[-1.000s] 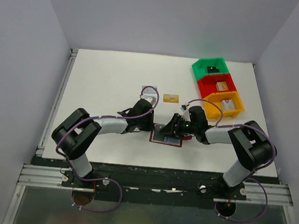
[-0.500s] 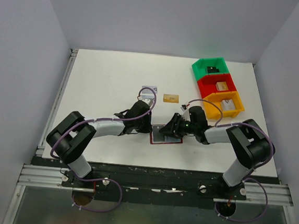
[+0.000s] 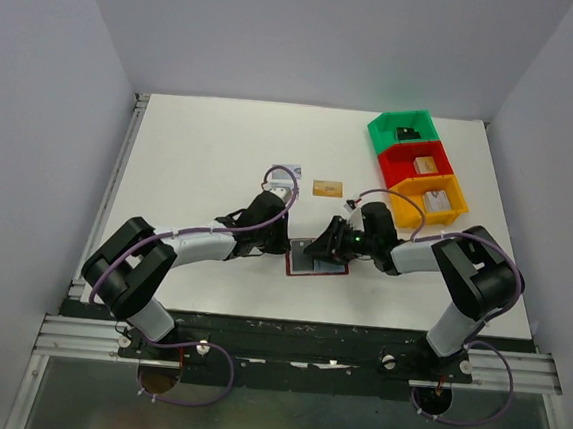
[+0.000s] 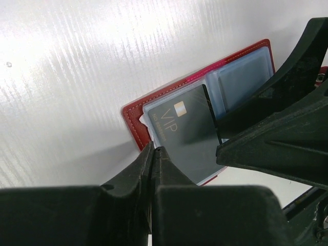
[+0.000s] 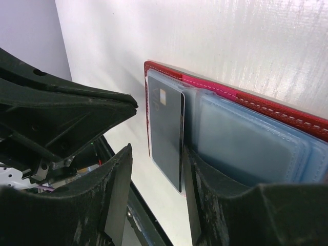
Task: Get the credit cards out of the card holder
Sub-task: Remove the credit card from the card holder.
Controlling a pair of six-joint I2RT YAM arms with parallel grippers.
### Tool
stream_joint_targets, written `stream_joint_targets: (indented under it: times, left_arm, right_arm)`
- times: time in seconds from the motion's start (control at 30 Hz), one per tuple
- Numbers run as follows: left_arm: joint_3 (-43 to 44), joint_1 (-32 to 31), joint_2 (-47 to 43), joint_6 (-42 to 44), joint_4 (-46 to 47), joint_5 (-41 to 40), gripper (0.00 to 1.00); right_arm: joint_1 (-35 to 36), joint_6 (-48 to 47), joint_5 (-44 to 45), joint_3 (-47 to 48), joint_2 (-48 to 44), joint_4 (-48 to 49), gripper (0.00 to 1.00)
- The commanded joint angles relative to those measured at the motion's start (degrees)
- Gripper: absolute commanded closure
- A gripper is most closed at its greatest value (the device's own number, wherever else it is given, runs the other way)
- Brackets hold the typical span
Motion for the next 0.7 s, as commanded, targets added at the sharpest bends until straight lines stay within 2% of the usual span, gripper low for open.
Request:
stream_joint_targets:
  times: [0.0,0.1,0.33,0.67]
  left_arm:
    - [0.50,-0.03,-0.51,0.62,-1.08,-1.85,0.95]
    - [0.68,-0.03,0.54,0.71,-2.40,-1.68,1.00]
    - [0.77,-0.03,2.66,0.54,-1.79,-0.45,1.00]
    - [-0.46,-0.20,3.98,-0.69,0.32,0.96,1.00]
  right_arm:
    - [-0.21,-1.39,-1.28,1.42,1.15,0.10,0.49]
    - [-0.12,-1.56,-1.45,1.59,1.41,0.18,0.48]
    - [-0.21,-1.39,-2.95,1.86,1.76,1.15,0.48]
    - [-0.12,1.60,-7.07,1.77,4.75,7.74,0.48]
